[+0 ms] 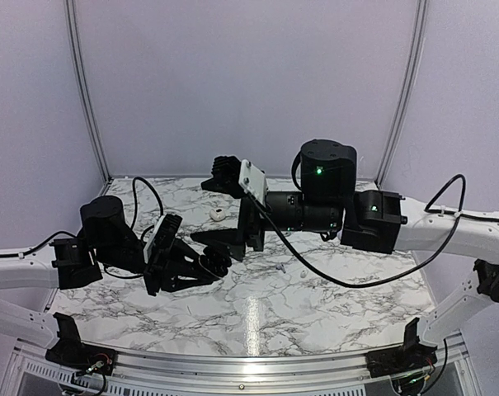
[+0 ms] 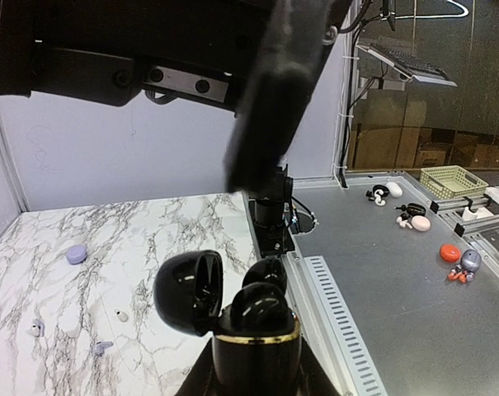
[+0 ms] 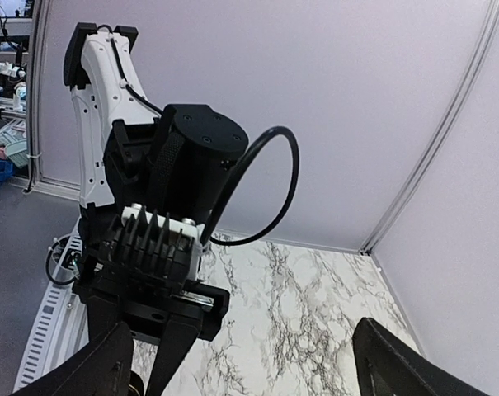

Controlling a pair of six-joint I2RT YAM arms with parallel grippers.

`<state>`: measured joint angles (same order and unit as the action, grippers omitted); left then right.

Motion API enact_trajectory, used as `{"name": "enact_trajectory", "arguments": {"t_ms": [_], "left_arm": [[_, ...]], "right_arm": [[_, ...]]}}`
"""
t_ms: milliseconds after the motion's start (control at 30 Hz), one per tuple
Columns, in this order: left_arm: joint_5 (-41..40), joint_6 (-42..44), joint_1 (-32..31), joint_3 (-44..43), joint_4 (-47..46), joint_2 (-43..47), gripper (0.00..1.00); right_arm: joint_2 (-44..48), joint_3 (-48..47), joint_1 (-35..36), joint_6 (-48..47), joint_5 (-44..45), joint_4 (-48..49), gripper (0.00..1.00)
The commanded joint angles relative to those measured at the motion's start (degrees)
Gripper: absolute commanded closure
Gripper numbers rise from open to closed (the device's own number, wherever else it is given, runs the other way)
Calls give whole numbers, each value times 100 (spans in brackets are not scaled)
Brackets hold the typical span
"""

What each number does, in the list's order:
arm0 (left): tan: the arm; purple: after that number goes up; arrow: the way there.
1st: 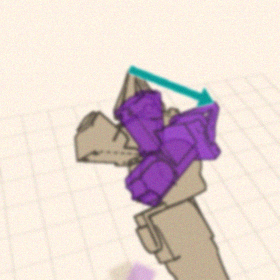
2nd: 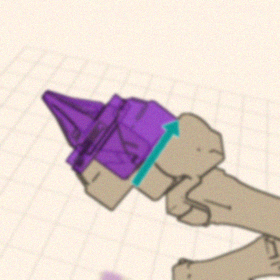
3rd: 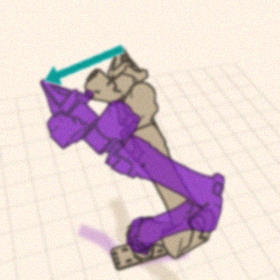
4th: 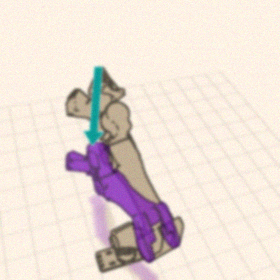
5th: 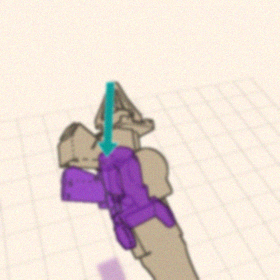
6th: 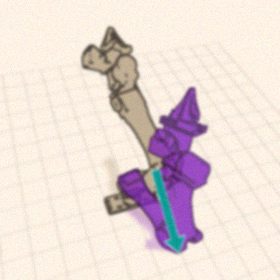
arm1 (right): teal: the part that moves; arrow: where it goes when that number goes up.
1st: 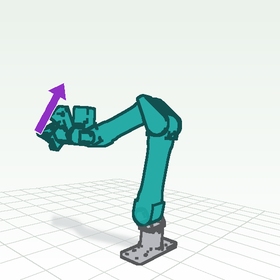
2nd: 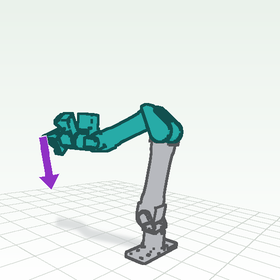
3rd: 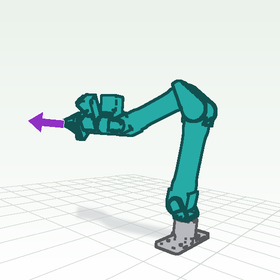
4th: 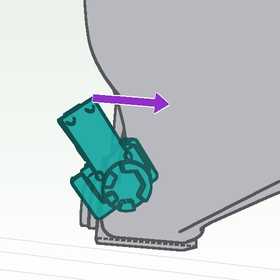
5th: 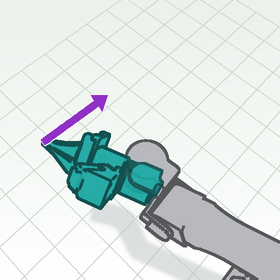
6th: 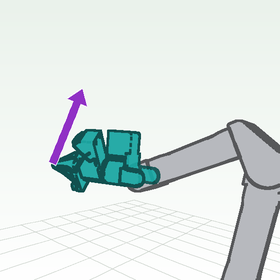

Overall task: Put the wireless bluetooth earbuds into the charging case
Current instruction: Adjust the right earbud in the right side groove of the charging case.

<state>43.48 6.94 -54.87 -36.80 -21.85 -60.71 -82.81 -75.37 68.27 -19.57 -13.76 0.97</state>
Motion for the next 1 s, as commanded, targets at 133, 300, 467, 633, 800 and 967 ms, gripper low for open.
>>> {"name": "enact_trajectory", "arguments": {"t_ms": [133, 300, 467, 633, 800, 967], "left_arm": [[30, -173, 9, 106, -420, 204, 100], [-90, -185, 85, 188, -485, 420, 100], [-155, -213, 121, 220, -561, 532, 100], [-164, -245, 134, 222, -652, 559, 100], [-191, -262, 136, 233, -663, 593, 100], [-176, -264, 138, 235, -672, 562, 100]], "right_arm": [[416, -4, -25, -68, -728, 4, 8], [739, 83, -24, -6, -173, -776, 10], [983, 335, -24, 249, 81, -1162, 9], [956, 549, -24, 540, -48, -1050, 9], [871, 655, -25, 612, -127, -875, 9], [785, 587, -24, 620, -166, -783, 9]]}}
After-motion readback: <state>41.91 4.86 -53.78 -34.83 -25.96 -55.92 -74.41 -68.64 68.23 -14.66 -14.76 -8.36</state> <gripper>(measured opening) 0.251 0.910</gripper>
